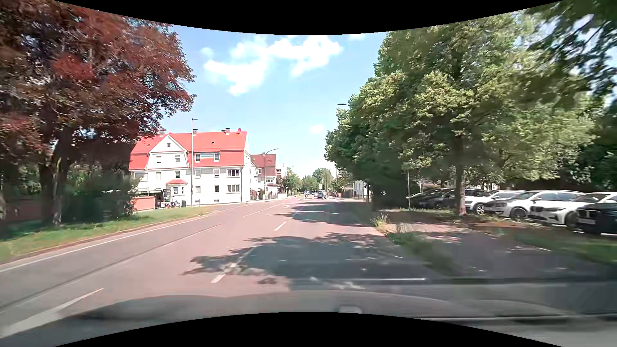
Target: Follow the waypoints while adhering to traffic rules and regulations
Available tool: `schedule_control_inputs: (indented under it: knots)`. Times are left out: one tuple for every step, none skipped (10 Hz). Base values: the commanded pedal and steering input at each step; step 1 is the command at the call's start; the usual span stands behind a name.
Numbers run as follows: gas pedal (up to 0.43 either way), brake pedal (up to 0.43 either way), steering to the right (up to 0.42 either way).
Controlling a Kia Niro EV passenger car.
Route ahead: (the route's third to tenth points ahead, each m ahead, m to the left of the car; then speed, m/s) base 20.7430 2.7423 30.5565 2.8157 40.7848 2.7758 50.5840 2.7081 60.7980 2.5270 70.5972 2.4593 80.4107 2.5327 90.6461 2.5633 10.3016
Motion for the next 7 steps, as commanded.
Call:
schedule_control_inputs:
  knots:
    - [0.110,0.000,-0.002]
    - [0.110,0.000,-0.002]
    - [0.110,0.000,-0.002]
    - [0.110,0.000,-0.003]
    - [0.110,0.000,-0.004]
    - [0.118,0.000,-0.004]
    - [0.118,0.000,-0.005]
